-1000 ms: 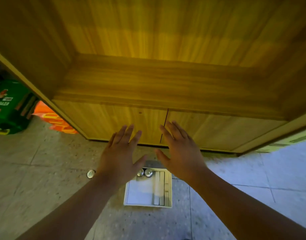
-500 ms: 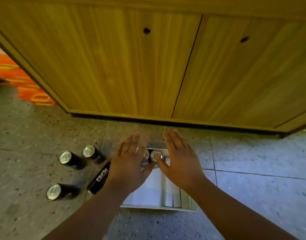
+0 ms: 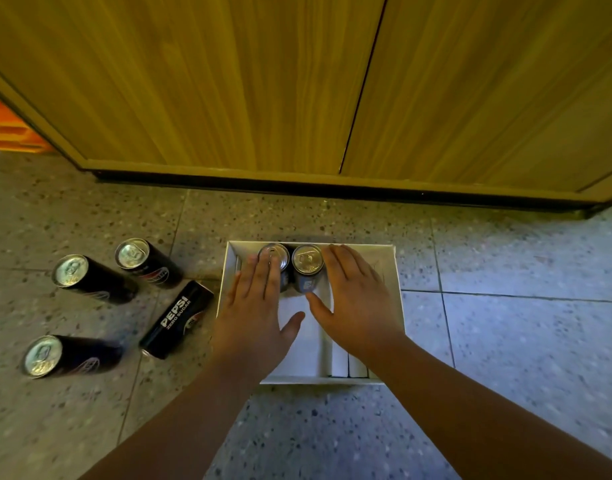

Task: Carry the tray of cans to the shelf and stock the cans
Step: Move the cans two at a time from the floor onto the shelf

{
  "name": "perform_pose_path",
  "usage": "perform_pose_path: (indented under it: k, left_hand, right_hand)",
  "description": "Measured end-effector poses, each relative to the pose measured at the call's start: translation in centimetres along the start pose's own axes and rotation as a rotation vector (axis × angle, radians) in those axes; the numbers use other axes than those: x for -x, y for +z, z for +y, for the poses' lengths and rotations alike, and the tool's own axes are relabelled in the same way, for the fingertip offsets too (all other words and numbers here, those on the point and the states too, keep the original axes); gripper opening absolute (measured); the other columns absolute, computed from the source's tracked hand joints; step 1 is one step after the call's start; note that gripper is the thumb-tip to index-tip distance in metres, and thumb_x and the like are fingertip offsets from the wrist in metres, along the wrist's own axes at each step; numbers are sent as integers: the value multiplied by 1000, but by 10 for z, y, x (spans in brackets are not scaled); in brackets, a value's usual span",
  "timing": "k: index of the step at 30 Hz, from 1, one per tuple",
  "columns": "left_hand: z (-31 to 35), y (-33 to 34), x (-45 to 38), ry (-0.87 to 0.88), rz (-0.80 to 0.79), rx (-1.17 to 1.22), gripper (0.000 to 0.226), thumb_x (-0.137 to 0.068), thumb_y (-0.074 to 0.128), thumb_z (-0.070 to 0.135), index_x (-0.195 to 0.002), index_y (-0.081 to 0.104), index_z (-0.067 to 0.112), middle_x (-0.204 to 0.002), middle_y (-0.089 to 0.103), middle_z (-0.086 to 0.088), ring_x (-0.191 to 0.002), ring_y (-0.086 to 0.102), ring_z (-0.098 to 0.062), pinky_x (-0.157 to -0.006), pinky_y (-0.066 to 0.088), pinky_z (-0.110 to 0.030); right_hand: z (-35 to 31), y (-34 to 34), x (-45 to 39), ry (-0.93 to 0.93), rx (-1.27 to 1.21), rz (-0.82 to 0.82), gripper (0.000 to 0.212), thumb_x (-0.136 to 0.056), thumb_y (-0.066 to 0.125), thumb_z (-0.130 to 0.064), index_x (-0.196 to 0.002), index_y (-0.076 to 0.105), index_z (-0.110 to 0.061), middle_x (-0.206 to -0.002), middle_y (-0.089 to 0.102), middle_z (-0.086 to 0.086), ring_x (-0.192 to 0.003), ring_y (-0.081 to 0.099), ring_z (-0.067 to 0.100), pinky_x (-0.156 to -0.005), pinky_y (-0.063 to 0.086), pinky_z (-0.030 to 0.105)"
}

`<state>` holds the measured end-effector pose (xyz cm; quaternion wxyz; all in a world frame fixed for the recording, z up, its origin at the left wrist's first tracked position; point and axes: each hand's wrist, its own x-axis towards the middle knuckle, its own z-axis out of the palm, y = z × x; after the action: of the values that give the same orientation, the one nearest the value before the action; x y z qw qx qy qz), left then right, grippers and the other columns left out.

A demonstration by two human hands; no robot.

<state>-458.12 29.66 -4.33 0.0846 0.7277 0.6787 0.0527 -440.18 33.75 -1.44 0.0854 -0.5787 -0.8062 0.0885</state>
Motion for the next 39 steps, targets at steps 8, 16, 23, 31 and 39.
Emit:
perform_pose_path:
  k: [8,16,23,31,39]
  left_hand:
    - [-1,12,-8,-113,20,146,96,-90,49,60,-158,0,14,-166,8,-5,-152,7,-22,-121,21,-39]
    - [0,20,-28,-315,95,438,85,-86,64,46,-152,20,16,-149,42,-7,-134,45,-23,-97,47,-35]
    - [0,25,-45,-412,144,807,50,-75,78,31,-119,55,33,-110,66,16,-103,61,-1,-86,52,-27]
    - [-2,21,-51,-512,104,981,42,-78,81,20,-116,64,27,-100,70,16,-84,57,22,-67,40,3]
    - [-7,16,-42,-493,83,980,43,-74,84,26,-114,67,30,-102,73,12,-95,65,2,-79,49,-15]
  right_hand:
    - [5,18,-3,37,-61,-11,73,-90,50,-55,-149,35,-15,-145,44,1,-137,38,20,-108,39,36]
    - [5,41,-12,131,-208,-22,73,-88,55,-55,-147,36,-18,-140,46,-3,-131,41,16,-100,45,31]
    - [-1,56,-20,279,-587,21,62,-80,72,-42,-134,48,-26,-127,52,-6,-115,52,12,-92,44,23]
    - [-5,72,-33,393,-856,57,53,-73,81,-30,-118,55,-37,-115,63,-16,-108,59,3,-90,49,20]
    - [0,67,-30,363,-834,34,53,-70,84,-31,-117,60,-37,-114,60,-15,-103,58,0,-88,51,22]
